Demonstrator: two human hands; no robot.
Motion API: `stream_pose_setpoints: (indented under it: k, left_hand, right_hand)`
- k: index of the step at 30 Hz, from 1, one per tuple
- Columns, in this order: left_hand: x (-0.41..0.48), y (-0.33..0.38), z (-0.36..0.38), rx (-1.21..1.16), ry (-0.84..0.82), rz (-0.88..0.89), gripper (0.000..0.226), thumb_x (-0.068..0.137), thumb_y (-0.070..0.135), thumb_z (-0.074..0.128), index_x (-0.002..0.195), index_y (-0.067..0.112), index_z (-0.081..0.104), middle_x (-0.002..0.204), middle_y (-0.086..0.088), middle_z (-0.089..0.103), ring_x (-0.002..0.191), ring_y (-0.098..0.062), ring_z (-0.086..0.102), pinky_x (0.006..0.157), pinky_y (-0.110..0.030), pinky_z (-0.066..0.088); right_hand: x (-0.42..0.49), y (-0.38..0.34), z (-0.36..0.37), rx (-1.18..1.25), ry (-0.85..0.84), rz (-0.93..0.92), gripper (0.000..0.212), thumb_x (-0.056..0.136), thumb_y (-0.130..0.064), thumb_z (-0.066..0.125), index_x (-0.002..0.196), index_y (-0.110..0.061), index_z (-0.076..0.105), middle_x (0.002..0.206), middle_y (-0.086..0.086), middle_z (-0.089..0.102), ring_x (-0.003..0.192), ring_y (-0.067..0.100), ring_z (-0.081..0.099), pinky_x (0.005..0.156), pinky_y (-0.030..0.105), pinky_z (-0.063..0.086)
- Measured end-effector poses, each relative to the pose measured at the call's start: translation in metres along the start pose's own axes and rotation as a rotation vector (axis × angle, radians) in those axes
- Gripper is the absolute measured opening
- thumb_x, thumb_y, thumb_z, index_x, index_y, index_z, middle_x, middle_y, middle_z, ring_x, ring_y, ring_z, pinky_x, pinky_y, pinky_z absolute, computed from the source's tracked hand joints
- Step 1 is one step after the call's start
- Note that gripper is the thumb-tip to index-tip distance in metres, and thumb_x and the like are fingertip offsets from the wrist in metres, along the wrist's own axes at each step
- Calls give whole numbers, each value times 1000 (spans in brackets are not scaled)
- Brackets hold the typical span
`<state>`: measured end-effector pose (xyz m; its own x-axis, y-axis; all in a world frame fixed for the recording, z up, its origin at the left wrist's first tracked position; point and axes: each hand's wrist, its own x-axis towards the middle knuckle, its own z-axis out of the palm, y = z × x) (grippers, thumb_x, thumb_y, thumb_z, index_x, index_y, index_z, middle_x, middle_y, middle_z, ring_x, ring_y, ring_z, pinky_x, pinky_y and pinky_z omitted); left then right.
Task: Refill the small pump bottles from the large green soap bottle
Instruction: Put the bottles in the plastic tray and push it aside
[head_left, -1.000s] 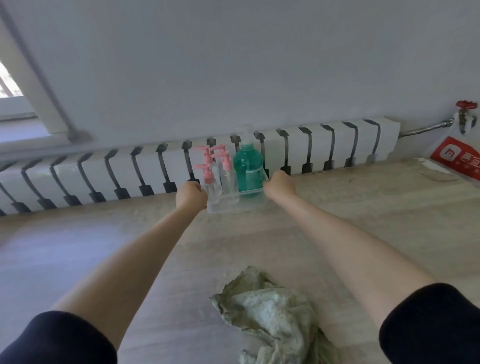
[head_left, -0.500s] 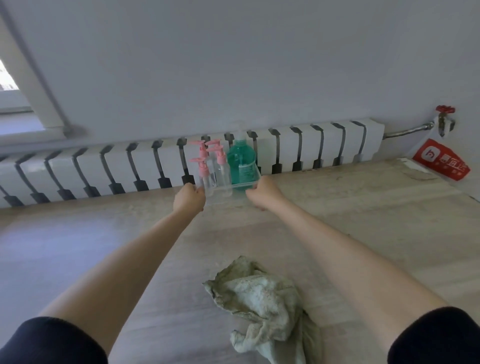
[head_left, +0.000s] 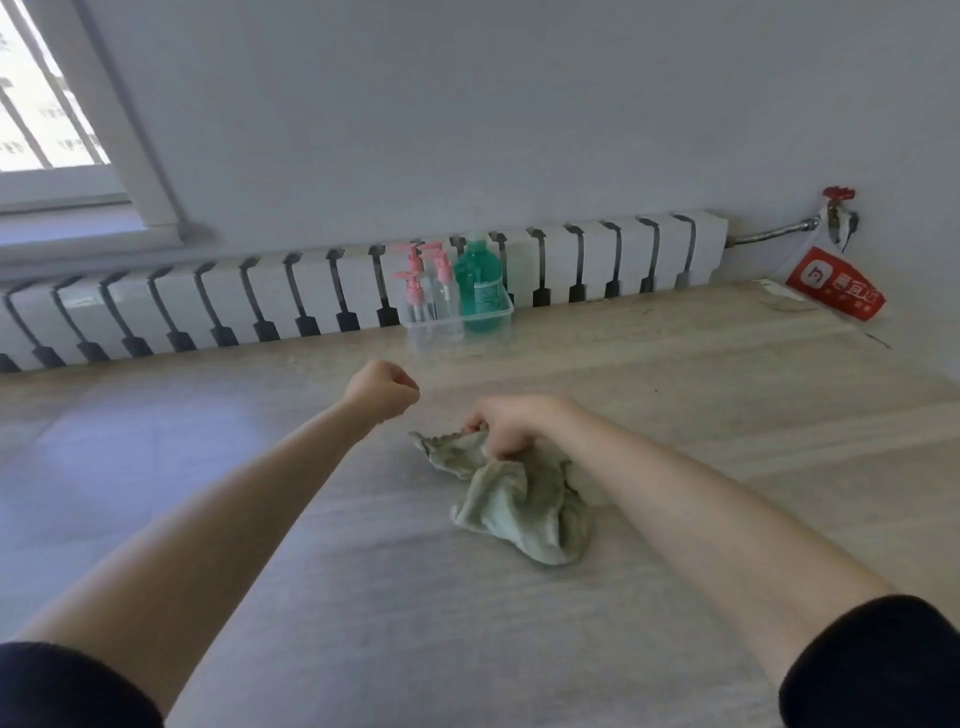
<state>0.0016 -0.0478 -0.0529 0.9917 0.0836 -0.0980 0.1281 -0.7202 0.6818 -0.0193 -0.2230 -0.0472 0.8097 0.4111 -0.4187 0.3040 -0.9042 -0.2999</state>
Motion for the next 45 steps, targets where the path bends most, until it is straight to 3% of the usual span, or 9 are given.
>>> stream_pose_setpoints:
  k: [6,10,15,21,24,29,33,38,45]
  left_hand:
    - [2,-22,-23,18,83,-25,13,89,11,57,99,10,67,97,-5,63,89,-19,58,73,-29,49]
    - [9,-40,-34,44,98,-22,15,89,12,57,100,11,67,101,-4,63,90,-19,60,76,-29,53]
    - [10,-51,-37,43,118,-30,15,88,9,55,98,10,67,100,-4,64,92,-19,60,78,-31,54]
    - [-7,-51,-26,76,78,-58,22,85,-3,50,95,10,65,97,-4,60,90,-20,58,78,-29,52]
    - [-21,-50,-20,84,75,-46,22,87,-1,50,100,8,66,96,-2,58,92,-20,56,80,-29,50]
    - [-35,-54,-28,104,65,-43,21,88,1,52,104,4,66,94,-2,57,90,-19,56,82,-29,50]
    - [-36,-57,-36,93,105,-51,21,88,0,53,104,3,66,97,-4,58,89,-19,54,79,-28,48]
    - [-44,-62,-44,120,120,-49,31,85,-6,45,105,5,66,100,-4,58,87,-18,55,75,-26,49]
    - [-25,-84,-63,101,92,-24,32,85,-1,51,113,7,64,110,-7,61,96,-18,56,82,-27,48]
  right_hand:
    - [26,30,-21,313,880,304,24,90,-14,53,113,-20,61,107,1,62,92,19,58,73,32,52]
    - [62,30,0,51,382,289,58,97,-47,30,142,-13,39,147,13,37,133,31,36,110,44,33]
    - [89,-36,33,-243,203,-49,72,95,-49,27,153,-13,4,160,5,0,147,24,2,119,45,8]
    - [45,-39,53,-28,197,-479,46,92,-19,52,138,-22,49,144,-1,46,133,19,41,113,34,30]
    - [28,-2,48,11,376,-330,37,88,-13,58,124,-20,62,123,4,64,112,24,59,98,35,45]
    - [20,30,35,-230,338,390,52,95,-30,48,138,-2,38,142,21,40,127,34,43,103,37,40]
    - [21,-59,64,-258,273,19,62,96,-35,39,144,1,25,149,24,26,136,36,29,112,40,27]
    - [22,-98,81,-124,190,-505,26,89,-11,45,112,-10,59,115,9,59,102,28,55,90,42,47]
    - [59,-46,32,56,607,93,43,94,-19,50,134,-7,43,136,15,44,121,31,45,98,38,41]
